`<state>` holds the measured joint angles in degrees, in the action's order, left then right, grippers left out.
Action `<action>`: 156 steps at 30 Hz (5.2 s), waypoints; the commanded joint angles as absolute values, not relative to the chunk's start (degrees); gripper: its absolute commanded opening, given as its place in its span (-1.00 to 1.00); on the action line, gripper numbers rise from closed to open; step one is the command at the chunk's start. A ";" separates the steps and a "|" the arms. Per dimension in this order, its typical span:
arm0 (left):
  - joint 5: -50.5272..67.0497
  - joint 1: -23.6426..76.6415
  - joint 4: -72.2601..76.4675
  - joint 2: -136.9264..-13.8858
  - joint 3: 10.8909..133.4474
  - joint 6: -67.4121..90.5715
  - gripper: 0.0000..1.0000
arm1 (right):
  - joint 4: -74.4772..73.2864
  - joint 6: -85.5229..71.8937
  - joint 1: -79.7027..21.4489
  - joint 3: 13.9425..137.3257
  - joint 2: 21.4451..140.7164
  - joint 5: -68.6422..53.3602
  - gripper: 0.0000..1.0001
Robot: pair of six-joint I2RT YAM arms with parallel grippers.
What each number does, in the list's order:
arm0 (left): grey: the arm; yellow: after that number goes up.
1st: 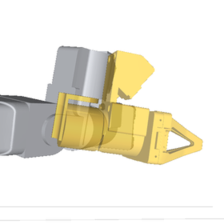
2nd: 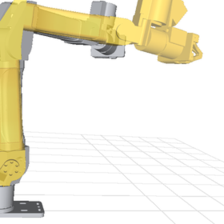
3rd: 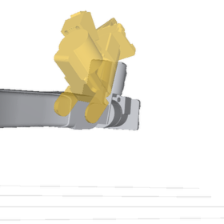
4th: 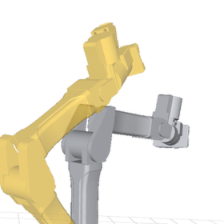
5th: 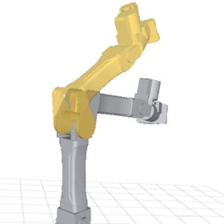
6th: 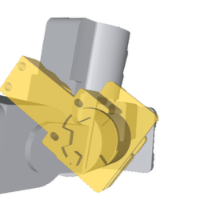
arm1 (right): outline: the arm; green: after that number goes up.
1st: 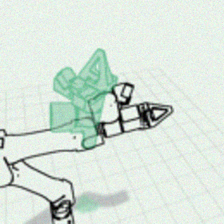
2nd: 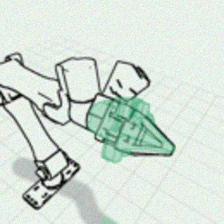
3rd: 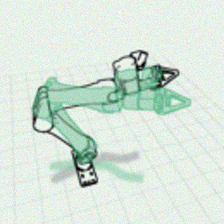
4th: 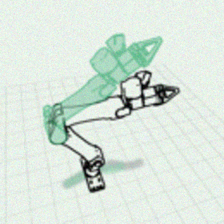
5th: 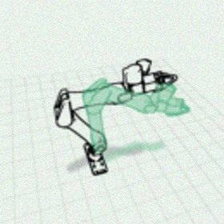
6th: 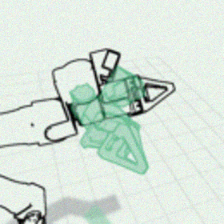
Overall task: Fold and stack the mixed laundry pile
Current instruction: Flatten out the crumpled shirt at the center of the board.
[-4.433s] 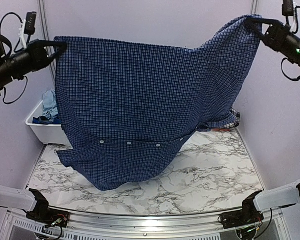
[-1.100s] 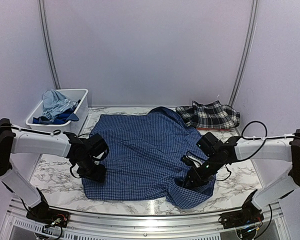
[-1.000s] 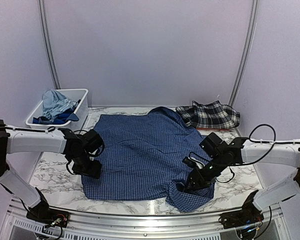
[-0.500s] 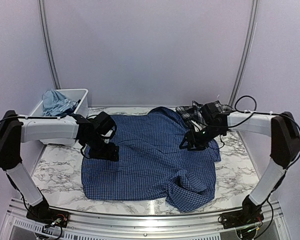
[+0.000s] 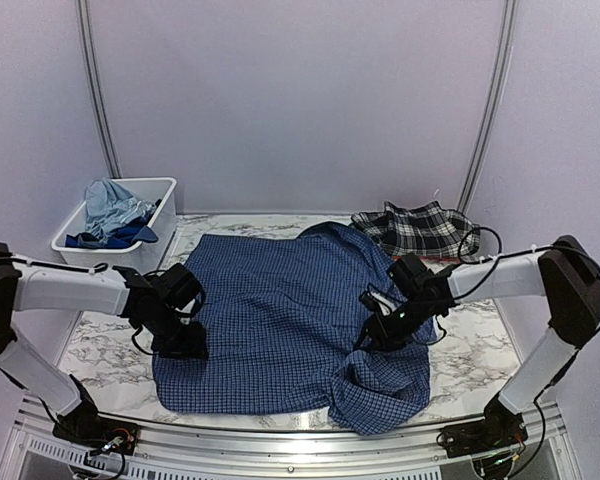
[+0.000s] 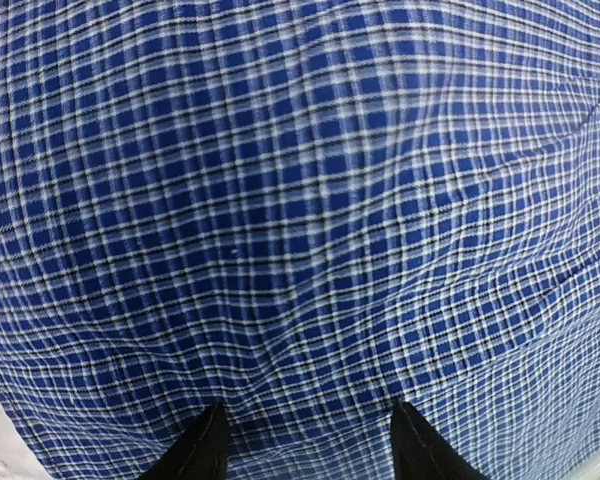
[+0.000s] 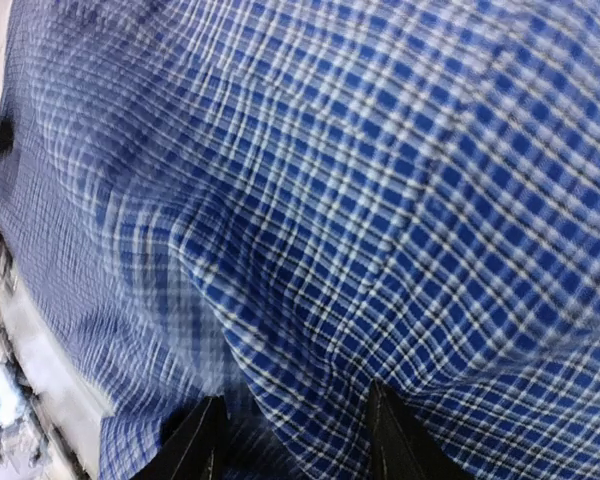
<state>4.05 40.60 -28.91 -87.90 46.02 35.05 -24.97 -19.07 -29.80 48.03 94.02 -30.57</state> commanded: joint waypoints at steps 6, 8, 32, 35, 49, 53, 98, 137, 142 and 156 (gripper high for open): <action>8.88 40.80 -35.20 -73.66 41.15 36.53 0.11 | -31.17 -24.93 -35.53 44.56 80.56 -29.54 0.01; 7.61 40.78 -35.77 -75.10 46.21 33.47 0.26 | -33.48 -19.37 -31.17 52.79 81.18 -25.29 0.03; -2.49 24.86 -39.66 -121.76 105.87 19.82 0.98 | -43.91 4.04 -27.10 127.95 137.34 -1.85 0.28; -3.78 23.91 -39.73 -125.52 108.46 19.05 0.98 | -44.01 4.74 -27.33 128.64 139.64 2.45 0.31; -10.34 20.26 -40.37 -139.28 122.58 18.20 0.98 | -41.27 2.97 -27.17 131.34 140.87 5.68 -0.90; -5.96 19.25 -40.40 -142.42 125.75 17.76 0.94 | -39.67 0.60 -26.16 132.14 138.53 2.28 -1.00; -6.31 16.28 -30.89 -125.79 103.16 17.16 0.36 | -31.01 -10.35 -11.11 121.04 131.30 -24.67 -1.00; -20.17 15.22 -31.55 -140.04 128.77 18.68 -0.96 | -22.88 -13.46 -10.16 141.16 142.08 -15.48 -0.66; -16.17 15.95 -31.04 -134.72 127.66 16.95 0.46 | -24.23 -13.89 -9.93 142.44 138.31 -16.78 0.23; -4.90 28.44 -29.13 -105.11 82.89 18.33 0.74 | -23.79 -16.98 -17.58 83.91 99.35 -26.12 0.12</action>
